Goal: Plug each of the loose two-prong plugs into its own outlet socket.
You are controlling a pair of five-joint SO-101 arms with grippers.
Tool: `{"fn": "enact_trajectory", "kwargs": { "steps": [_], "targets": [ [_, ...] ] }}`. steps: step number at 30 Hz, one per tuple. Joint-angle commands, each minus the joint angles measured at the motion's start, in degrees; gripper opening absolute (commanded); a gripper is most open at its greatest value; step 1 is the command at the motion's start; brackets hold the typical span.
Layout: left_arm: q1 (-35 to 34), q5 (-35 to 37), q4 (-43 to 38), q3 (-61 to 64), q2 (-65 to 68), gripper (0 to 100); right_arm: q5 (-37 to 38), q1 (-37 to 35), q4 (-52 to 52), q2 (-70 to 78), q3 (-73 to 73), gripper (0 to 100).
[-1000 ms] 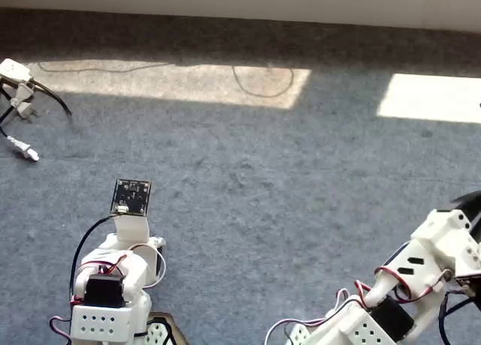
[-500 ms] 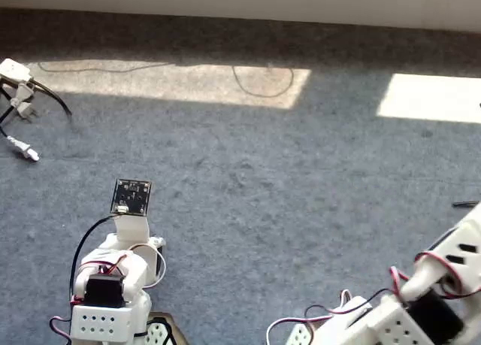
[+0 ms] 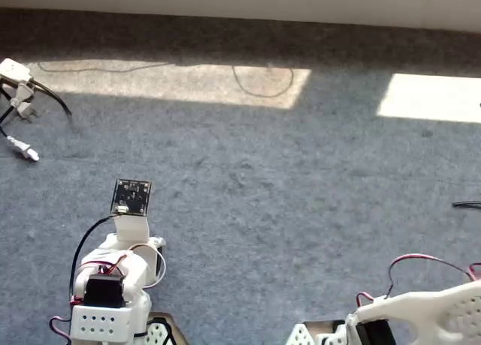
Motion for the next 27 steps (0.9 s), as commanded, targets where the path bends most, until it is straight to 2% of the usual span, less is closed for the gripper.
{"fn": "enact_trajectory", "kwargs": {
  "steps": [1,2,4,8,14,20,27],
  "targets": [
    [0.7,-0.3,0.3,0.8,-0.3,10,0.9,0.7,0.2,19.1,-28.1,0.9],
    [0.7,-0.3,0.3,0.8,-0.3,10,2.5,0.7,0.2,23.6,-31.5,0.9],
    [0.7,-0.3,0.3,0.8,-0.3,10,10.5,0.2,0.2,31.1,-34.4,0.9],
    [0.7,-0.3,0.3,0.8,-0.3,10,25.0,-2.5,-2.8,42.9,-33.5,0.9],
    [0.7,-0.3,0.3,0.8,-0.3,10,36.8,-3.7,-9.5,52.0,-27.1,0.9],
    [0.7,-0.3,0.3,0.8,-0.3,10,41.8,-2.9,-14.3,52.5,-22.0,3.1],
    [0.7,-0.3,0.3,0.8,-0.3,10,41.5,-1.5,-14.6,53.0,-18.2,28.7]
  ]
}}
